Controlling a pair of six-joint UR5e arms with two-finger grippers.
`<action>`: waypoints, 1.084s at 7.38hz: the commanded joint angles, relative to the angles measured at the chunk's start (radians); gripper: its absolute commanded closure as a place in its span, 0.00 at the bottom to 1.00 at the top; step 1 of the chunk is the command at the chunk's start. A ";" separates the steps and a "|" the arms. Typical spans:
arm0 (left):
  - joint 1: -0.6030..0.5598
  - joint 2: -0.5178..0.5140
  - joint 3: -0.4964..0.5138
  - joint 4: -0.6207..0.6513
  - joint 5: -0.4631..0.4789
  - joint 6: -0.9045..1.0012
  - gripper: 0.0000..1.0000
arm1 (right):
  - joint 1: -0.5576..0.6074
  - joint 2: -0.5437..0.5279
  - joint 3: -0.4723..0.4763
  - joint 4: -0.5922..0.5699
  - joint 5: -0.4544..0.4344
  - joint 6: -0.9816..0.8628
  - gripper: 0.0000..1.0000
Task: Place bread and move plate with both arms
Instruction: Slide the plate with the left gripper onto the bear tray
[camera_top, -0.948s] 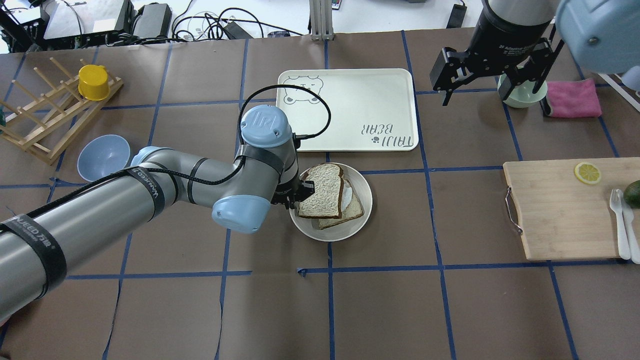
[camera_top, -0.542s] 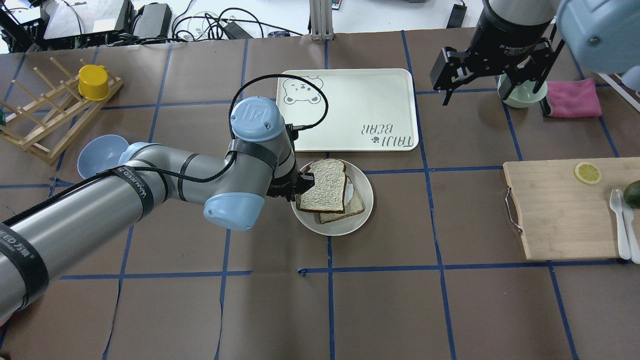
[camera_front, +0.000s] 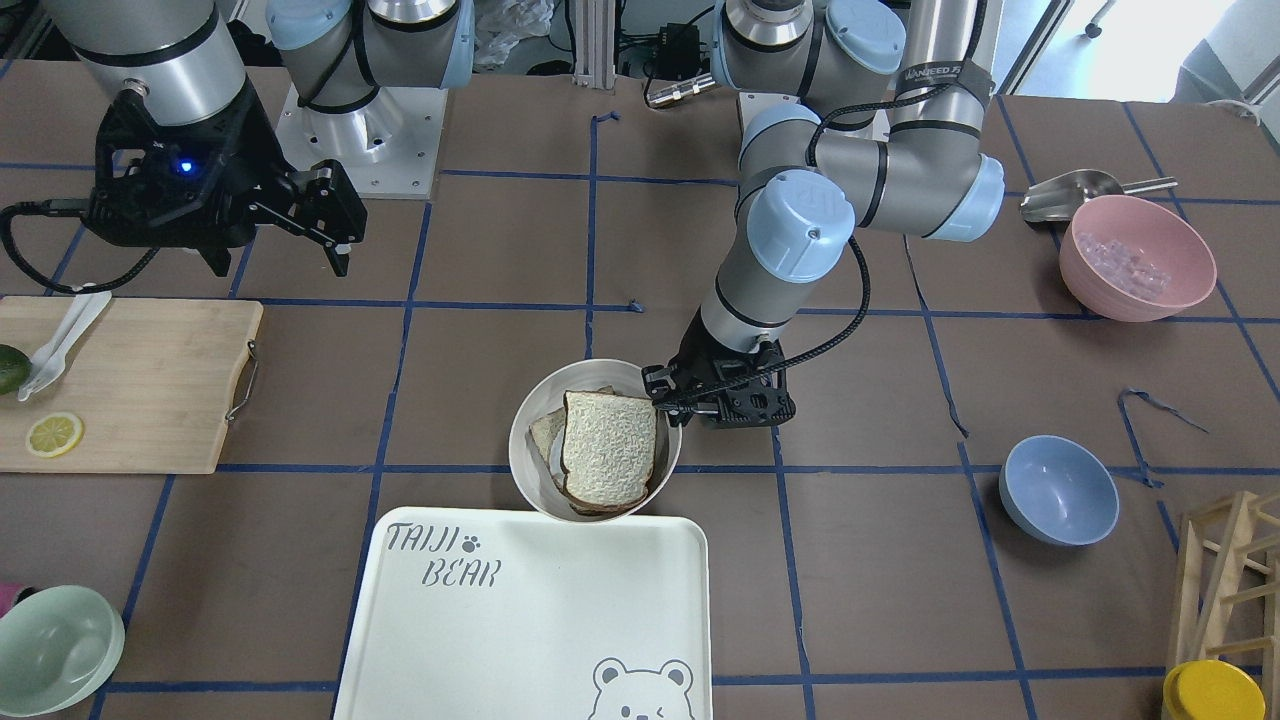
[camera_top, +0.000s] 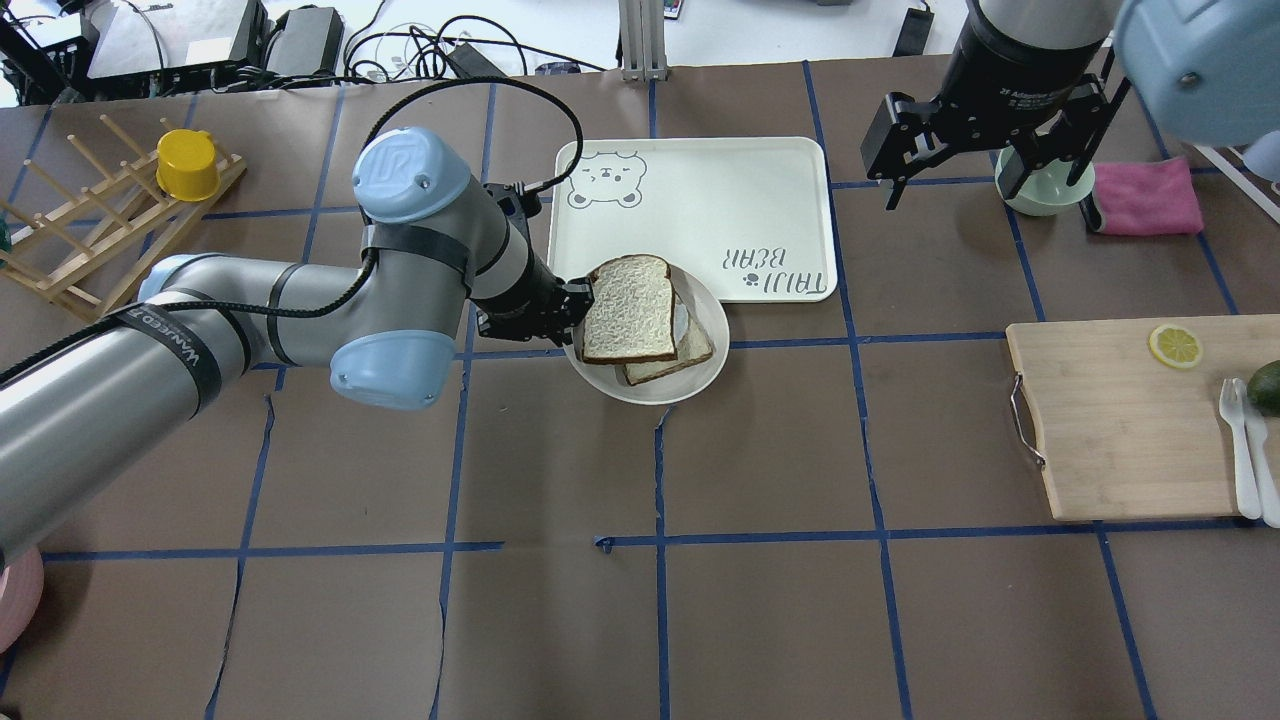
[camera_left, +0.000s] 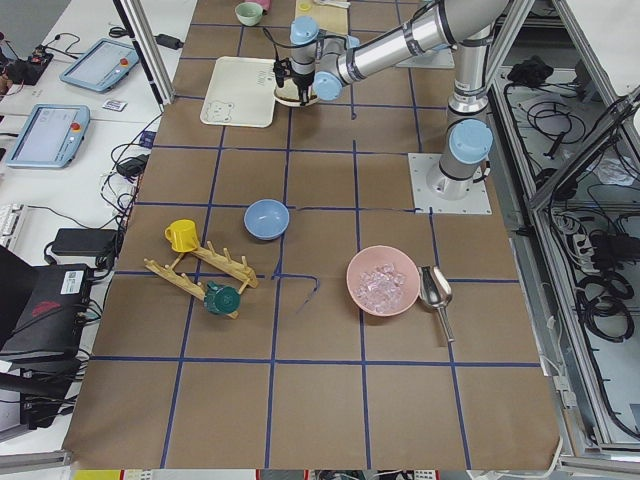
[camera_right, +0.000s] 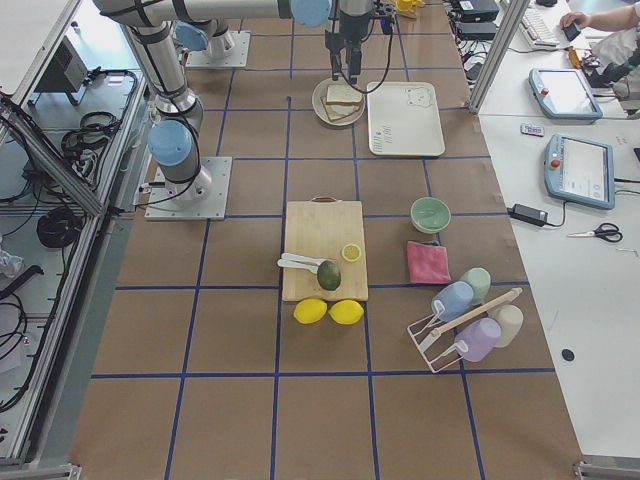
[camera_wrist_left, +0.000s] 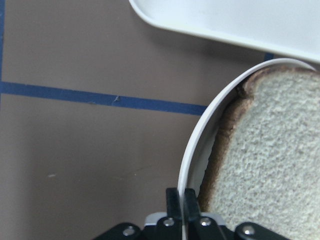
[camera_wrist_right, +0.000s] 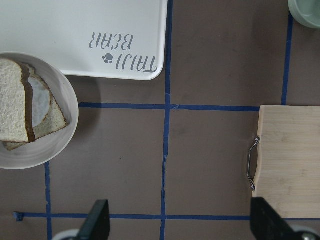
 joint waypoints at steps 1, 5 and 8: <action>0.016 -0.056 0.129 -0.013 -0.037 0.018 1.00 | 0.000 0.000 0.001 0.000 0.000 -0.001 0.00; 0.018 -0.307 0.383 -0.002 -0.109 0.079 1.00 | 0.000 0.000 0.001 0.002 0.000 -0.003 0.00; 0.018 -0.398 0.424 0.077 -0.106 0.078 1.00 | -0.002 0.000 0.001 0.002 -0.002 -0.006 0.00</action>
